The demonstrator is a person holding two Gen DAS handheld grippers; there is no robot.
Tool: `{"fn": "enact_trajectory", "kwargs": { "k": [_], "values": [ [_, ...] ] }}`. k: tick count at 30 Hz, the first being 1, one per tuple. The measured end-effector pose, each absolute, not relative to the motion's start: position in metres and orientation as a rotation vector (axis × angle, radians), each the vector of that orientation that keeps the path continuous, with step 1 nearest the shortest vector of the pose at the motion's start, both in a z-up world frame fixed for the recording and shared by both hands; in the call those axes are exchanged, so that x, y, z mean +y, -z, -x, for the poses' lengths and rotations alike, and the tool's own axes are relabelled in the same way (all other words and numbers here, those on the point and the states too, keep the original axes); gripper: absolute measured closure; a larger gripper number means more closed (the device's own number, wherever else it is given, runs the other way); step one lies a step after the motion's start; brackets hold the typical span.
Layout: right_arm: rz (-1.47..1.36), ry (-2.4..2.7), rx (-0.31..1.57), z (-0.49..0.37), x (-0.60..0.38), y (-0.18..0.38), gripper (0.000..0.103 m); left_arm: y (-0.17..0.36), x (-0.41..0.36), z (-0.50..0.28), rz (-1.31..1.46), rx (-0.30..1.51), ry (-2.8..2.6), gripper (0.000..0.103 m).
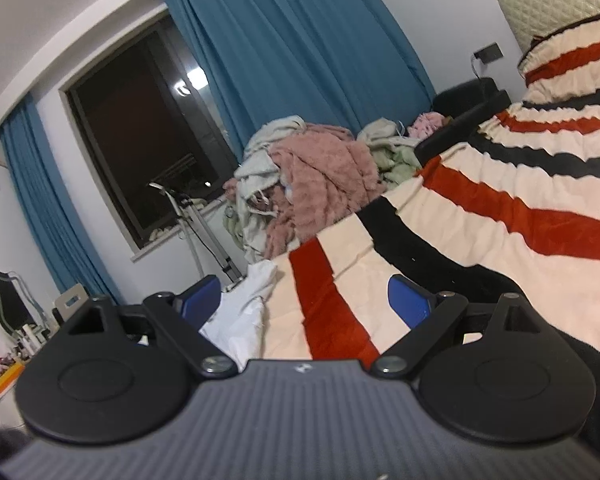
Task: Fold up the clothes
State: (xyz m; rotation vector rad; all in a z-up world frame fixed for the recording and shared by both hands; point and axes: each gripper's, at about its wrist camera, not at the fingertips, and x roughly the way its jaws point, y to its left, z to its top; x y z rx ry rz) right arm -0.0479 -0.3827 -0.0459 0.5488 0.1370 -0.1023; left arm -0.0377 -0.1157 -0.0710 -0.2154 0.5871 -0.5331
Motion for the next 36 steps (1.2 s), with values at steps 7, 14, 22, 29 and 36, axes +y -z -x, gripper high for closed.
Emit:
{"fn": "enact_trajectory", "kwargs": {
  "k": [7, 14, 22, 29, 36],
  "values": [
    [-0.477, 0.030, 0.180, 0.048, -0.353, 0.041, 0.011, 0.047, -0.002, 0.083, 0.403, 0.663, 0.347, 0.097],
    [-0.439, -0.075, 0.277, 0.037, -0.321, 0.048, 0.011, 0.090, 0.038, 0.071, 0.434, 0.880, 0.132, 0.099],
    [-0.348, -0.083, 0.324, 0.037, -0.296, 0.054, 0.011, 0.088, 0.024, 0.066, 0.324, 0.858, 0.167, 0.075],
    [-0.286, -0.093, 0.319, 0.039, -0.282, 0.053, 0.011, 0.070, -0.003, 0.087, 0.134, 0.745, 0.148, 0.003],
    [-0.236, -0.090, 0.283, 0.048, -0.270, 0.050, 0.011, 0.041, -0.021, 0.093, 0.067, 0.669, 0.171, 0.000]
  ]
}}
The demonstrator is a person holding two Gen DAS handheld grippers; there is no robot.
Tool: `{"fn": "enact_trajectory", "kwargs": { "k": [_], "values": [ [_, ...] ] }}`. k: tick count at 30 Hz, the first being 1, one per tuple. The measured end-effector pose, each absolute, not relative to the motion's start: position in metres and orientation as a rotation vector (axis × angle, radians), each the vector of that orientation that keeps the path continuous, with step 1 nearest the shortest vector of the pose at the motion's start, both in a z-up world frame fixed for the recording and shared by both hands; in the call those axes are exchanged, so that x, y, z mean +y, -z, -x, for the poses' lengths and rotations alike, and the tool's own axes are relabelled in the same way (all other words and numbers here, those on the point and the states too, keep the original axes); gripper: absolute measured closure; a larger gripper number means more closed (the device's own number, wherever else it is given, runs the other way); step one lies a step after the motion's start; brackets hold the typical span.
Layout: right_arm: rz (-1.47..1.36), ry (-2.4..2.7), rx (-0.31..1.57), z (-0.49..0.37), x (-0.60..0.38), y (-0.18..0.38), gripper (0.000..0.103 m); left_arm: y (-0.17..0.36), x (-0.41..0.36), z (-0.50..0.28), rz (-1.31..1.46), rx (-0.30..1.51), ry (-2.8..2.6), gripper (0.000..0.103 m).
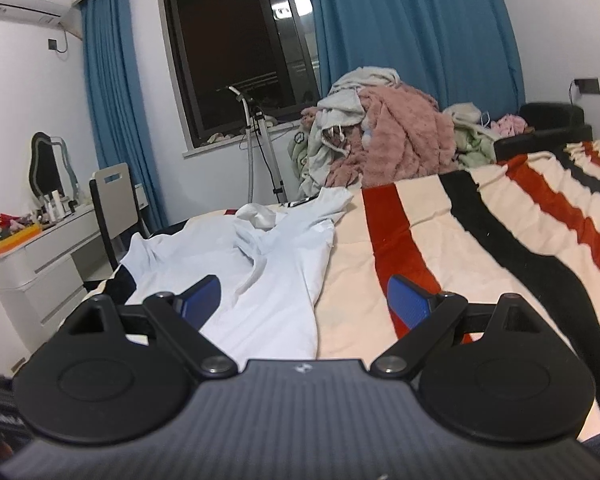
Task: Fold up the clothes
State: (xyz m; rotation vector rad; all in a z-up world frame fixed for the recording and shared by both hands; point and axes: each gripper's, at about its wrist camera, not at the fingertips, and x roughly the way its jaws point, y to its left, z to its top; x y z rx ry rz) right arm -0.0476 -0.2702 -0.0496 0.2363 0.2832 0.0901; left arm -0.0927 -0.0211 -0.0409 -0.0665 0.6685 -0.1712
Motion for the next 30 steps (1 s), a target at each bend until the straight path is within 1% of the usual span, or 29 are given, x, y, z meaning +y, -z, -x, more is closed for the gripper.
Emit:
{"fn": "enact_trajectory", "kwargs": {
  "k": [6, 12, 20, 26, 30],
  "values": [
    [-0.243, -0.063, 0.291, 0.045, -0.266, 0.038, 0.011, 0.005, -0.025, 0.099, 0.009, 0.587, 0.161, 0.000],
    [-0.224, -0.071, 0.244, 0.059, -0.256, -0.005, 0.011, -0.043, -0.027, 0.108, -0.033, 0.502, 0.160, 0.000],
    [-0.231, -0.091, 0.203, 0.066, -0.230, -0.074, 0.011, -0.098, -0.009, 0.129, -0.025, 0.486, 0.110, 0.000],
    [-0.243, -0.104, 0.208, 0.063, -0.212, -0.102, 0.011, -0.143, -0.003, 0.138, -0.014, 0.458, 0.059, 0.000],
    [-0.238, -0.127, 0.190, 0.063, -0.206, -0.112, 0.011, -0.151, -0.011, 0.125, -0.007, 0.475, 0.067, 0.000]
  ]
}}
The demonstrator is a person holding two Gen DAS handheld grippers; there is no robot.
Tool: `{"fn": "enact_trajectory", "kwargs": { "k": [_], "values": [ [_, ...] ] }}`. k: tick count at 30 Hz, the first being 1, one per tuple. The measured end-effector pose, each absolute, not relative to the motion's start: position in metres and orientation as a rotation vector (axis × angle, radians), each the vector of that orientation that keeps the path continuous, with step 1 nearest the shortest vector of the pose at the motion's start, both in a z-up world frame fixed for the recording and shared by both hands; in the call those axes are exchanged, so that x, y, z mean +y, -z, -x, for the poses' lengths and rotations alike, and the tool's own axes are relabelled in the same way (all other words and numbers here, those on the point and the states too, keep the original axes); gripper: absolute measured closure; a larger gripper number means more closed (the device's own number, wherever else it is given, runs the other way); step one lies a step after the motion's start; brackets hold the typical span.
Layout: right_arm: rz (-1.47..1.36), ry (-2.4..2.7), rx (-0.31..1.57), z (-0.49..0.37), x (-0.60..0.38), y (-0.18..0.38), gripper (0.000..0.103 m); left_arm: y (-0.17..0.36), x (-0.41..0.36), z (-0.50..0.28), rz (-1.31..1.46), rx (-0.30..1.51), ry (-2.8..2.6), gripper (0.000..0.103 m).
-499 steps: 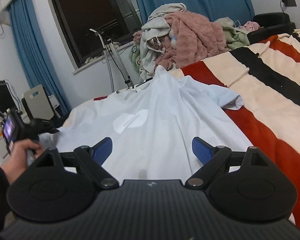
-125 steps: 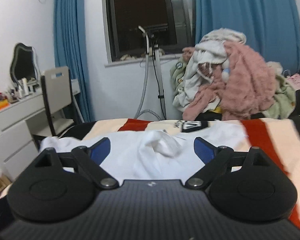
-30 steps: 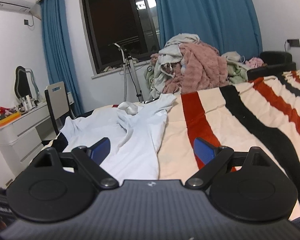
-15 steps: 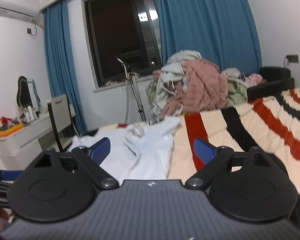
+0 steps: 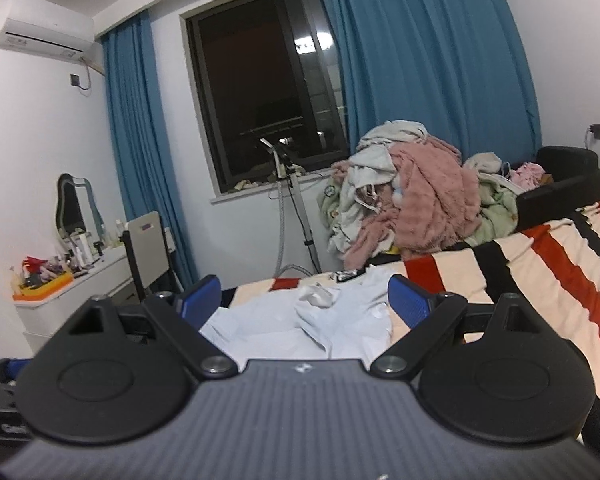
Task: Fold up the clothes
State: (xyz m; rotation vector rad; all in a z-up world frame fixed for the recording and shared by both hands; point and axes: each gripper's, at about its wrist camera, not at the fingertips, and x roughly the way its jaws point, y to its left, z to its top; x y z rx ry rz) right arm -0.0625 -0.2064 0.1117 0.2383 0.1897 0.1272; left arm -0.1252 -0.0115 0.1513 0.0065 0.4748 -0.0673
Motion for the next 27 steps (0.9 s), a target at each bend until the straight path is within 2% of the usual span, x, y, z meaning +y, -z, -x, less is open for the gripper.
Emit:
{"fn": "enact_trajectory", "kwargs": {
  "k": [8, 13, 16, 21, 24, 27],
  "values": [
    [-0.273, -0.120, 0.194, 0.027, -0.222, -0.090, 0.011, -0.104, -0.017, 0.066, 0.049, 0.435, 0.086, 0.000],
    [-0.229, -0.122, 0.172, -0.002, -0.230, -0.046, 0.011, -0.063, -0.026, 0.025, -0.021, 0.440, 0.089, 0.000],
    [-0.217, -0.101, 0.220, -0.028, -0.236, -0.013, 0.011, -0.041, -0.019, 0.004, -0.010, 0.435, 0.068, 0.000],
    [-0.144, -0.152, 0.347, -0.097, -0.212, 0.024, 0.012, -0.016, 0.026, -0.032, 0.077, 0.494, 0.017, 0.000],
    [-0.109, -0.281, 0.389, -0.145, -0.173, 0.034, 0.023, -0.008, 0.068, -0.044, 0.099, 0.493, -0.037, 0.000],
    [-0.073, -0.411, 0.428, -0.199, -0.116, 0.048, 0.023, 0.003, 0.113, -0.055, 0.160, 0.490, -0.088, 0.000]
  ]
}}
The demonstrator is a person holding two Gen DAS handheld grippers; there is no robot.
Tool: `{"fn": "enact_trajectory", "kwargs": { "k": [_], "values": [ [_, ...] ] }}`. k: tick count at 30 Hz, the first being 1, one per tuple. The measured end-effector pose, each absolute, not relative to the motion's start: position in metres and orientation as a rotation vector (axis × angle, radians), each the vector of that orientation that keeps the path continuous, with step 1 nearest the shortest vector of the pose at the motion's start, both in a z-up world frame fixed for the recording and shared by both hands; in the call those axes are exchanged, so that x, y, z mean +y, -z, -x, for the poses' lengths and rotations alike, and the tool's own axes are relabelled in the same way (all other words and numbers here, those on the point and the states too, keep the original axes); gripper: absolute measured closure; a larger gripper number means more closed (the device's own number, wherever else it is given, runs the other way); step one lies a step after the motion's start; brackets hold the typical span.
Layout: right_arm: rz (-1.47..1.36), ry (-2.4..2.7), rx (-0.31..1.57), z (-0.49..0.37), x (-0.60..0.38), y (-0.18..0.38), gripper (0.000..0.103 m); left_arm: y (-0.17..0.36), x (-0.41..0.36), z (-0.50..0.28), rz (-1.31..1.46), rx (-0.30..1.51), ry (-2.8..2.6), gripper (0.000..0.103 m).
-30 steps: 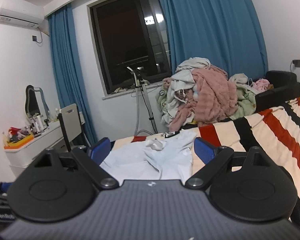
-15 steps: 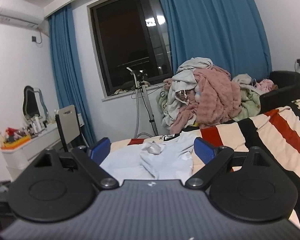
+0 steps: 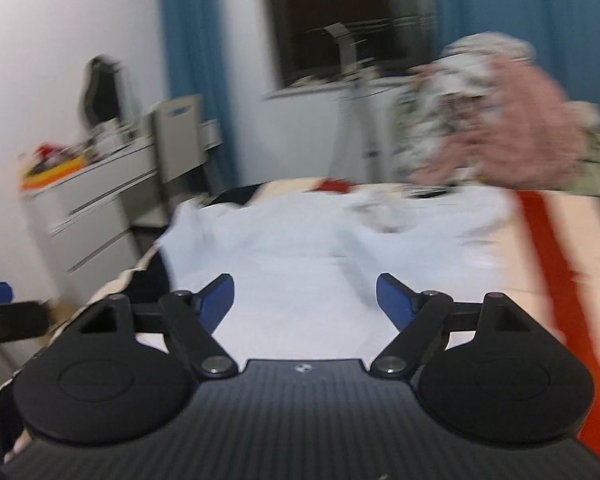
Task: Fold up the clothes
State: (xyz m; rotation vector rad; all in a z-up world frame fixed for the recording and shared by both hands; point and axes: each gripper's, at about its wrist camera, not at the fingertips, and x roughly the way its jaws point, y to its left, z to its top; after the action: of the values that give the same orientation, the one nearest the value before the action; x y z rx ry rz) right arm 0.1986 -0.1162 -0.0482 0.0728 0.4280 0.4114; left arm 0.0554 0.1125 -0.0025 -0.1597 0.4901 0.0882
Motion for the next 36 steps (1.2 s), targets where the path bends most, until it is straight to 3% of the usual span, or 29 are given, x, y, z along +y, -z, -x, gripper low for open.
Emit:
{"fn": "enact_trajectory", "kwargs": {
  "k": [8, 13, 14, 15, 16, 18, 19, 29, 36],
  "values": [
    [0.041, -0.604, 0.472, -0.316, 0.075, 0.104, 0.024, 0.051, 0.190, -0.087, 0.335, 0.483, -0.188, 0.000],
    [-0.083, -0.504, 0.470, -0.394, 0.122, 0.111, 0.024, 0.071, 0.224, -0.106, 0.449, 0.482, -0.232, 0.000],
    [-0.099, -0.496, 0.492, -0.406, 0.126, 0.114, 0.028, 0.074, 0.227, -0.109, 0.465, 0.486, -0.238, 0.000],
    [-0.096, -0.498, 0.512, -0.414, 0.130, 0.114, 0.046, 0.077, 0.231, -0.111, 0.483, 0.491, -0.242, 0.000],
    [-0.095, -0.499, 0.530, -0.423, 0.135, 0.115, 0.072, 0.080, 0.236, -0.114, 0.500, 0.496, -0.246, 0.000],
    [-0.122, -0.508, 0.529, -0.426, 0.129, 0.106, 0.094, 0.083, 0.238, -0.118, 0.518, 0.509, -0.233, 0.000],
    [-0.136, -0.512, 0.528, -0.427, 0.126, 0.101, 0.096, 0.082, 0.235, -0.117, 0.506, 0.503, -0.217, 0.000],
    [-0.301, -0.370, 0.195, -0.386, -0.059, 0.025, 0.097, 0.066, 0.185, -0.099, 0.375, 0.429, -0.055, 0.000],
    [-0.373, -0.053, 0.225, -0.388, -0.209, 0.066, 0.097, 0.076, 0.142, -0.103, 0.303, 0.461, 0.017, 0.000]
  ]
}}
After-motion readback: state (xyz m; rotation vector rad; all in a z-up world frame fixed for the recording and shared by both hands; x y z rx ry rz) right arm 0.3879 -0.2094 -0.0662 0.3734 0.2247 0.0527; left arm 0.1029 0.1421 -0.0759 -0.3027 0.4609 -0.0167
